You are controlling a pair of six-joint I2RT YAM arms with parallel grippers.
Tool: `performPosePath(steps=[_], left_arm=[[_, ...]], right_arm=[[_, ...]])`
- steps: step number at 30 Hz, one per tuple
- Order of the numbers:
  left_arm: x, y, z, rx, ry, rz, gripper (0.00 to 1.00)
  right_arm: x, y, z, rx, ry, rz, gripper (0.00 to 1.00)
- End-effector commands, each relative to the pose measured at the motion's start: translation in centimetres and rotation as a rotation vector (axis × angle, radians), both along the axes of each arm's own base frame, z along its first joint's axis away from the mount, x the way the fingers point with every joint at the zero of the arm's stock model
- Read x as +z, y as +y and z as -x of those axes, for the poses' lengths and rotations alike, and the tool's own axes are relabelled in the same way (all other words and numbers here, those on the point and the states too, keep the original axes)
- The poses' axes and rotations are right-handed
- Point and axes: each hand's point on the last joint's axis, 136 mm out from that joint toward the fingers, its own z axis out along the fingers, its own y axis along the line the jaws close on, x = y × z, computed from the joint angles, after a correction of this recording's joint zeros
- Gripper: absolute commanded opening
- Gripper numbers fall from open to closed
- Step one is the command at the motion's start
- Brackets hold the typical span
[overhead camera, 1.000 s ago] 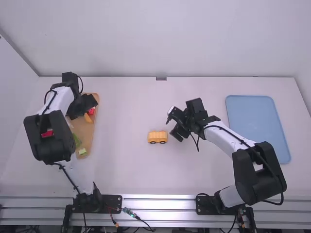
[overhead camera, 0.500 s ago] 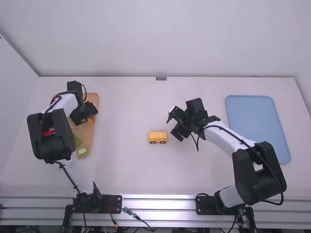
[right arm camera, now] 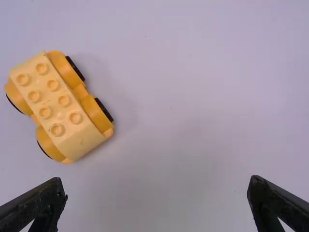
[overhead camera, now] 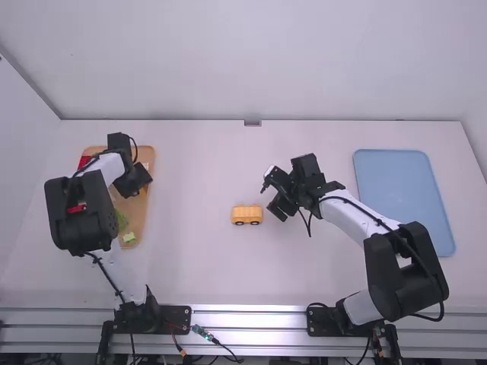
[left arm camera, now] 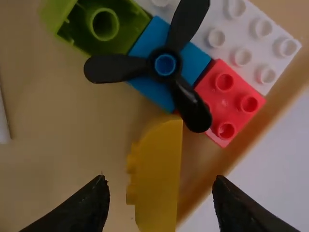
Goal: Assemble lego blocks to make yellow taxi
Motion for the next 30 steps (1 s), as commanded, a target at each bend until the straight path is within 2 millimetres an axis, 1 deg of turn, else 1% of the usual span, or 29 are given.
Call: performPosePath(steps=[1, 7, 12, 18, 19, 21, 23, 24, 27, 30], left_arm=[[-0.9, 0.4, 1.0, 0.043, 0.032, -0.014, 0.57], [-1.2, 0.5, 1.1, 0.047, 0.025, -0.021, 0.54], [-2.0, 0.3, 1.0, 0.043, 0.001, -0.016, 0.56], [-2.1, 0.2, 1.2, 0.044, 0.004, -0.012, 0.53], [-2.1, 0.2, 1.2, 0.042, 0.005, -0.011, 0.49], [-2.1, 0.1, 1.1, 0.041, 0.003, -0.008, 0.47], [-2.2, 0.1, 1.2, 0.041, 0.007, -0.007, 0.36], [-2.2, 0.1, 1.2, 0.041, 0.007, -0.007, 0.34], [-2.2, 0.2, 1.3, 0.044, 0.01, -0.006, 0.34], [-2.2, 0.1, 1.3, 0.041, 0.011, -0.006, 0.31]], right_arm=[[1.0, 0.2, -0.3, -0.003, -0.023, -0.011, 0.99], [1.0, 0.1, -0.3, -0.008, -0.021, -0.013, 0.99], [1.0, 0.1, -0.2, -0.006, -0.018, -0.011, 0.99], [1.0, 0.1, -0.2, -0.006, -0.018, -0.011, 0.99], [1.0, 0.1, -0.2, -0.006, -0.019, -0.011, 0.99], [1.0, 0.1, -0.3, -0.006, -0.019, -0.011, 0.99], [1.0, 0.1, -0.3, -0.007, -0.019, -0.011, 0.99], [1.0, 0.1, -0.3, -0.007, -0.019, -0.011, 0.99], [1.0, 0.1, -0.2, -0.007, -0.018, -0.011, 0.99], [1.0, 0.2, -0.2, -0.005, -0.018, -0.011, 0.99]])
